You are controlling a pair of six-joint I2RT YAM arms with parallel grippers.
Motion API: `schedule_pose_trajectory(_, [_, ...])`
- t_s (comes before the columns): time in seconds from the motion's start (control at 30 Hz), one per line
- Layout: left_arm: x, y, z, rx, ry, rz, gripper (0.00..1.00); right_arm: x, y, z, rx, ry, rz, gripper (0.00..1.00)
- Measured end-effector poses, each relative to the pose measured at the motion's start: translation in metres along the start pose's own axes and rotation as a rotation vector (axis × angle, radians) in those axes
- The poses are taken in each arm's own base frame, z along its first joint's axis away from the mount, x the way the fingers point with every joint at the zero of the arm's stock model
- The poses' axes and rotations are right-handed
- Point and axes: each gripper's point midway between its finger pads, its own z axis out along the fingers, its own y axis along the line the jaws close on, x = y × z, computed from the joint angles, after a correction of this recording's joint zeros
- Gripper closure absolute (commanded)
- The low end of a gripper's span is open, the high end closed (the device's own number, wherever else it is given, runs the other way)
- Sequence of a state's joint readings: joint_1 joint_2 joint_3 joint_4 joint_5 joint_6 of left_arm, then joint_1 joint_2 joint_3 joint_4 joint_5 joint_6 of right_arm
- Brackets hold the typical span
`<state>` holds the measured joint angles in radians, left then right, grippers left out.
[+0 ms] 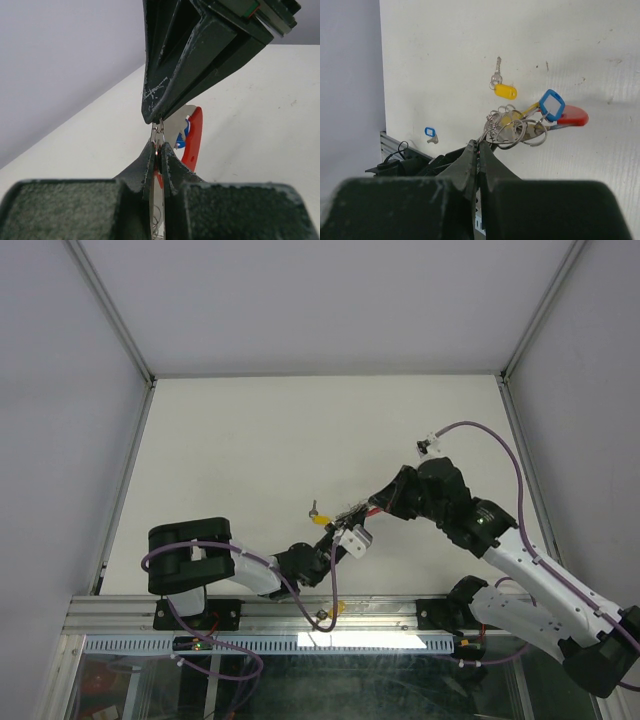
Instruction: Put the keys on the keyring
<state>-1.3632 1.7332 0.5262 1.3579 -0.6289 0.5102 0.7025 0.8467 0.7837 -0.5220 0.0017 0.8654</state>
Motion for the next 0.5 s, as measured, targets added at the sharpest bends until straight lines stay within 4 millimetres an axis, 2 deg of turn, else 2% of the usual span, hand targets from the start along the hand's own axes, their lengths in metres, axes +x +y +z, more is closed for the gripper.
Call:
schedule_pose_trajectory(0.27, [-0.0022,0.0011,-0.0022,0.0,-0.012,0.028,1.0,0.0024,0.0047,-0.0041,-0.018,0.05,-0.006,1.0])
schedule_pose_trajectory(0.5, [0.0018,0.0036,-0.0054,0.0,-0.007,0.047,0.88,0.0049,0.0066,-0.0061,-0.029,0.095,0.0,1.0])
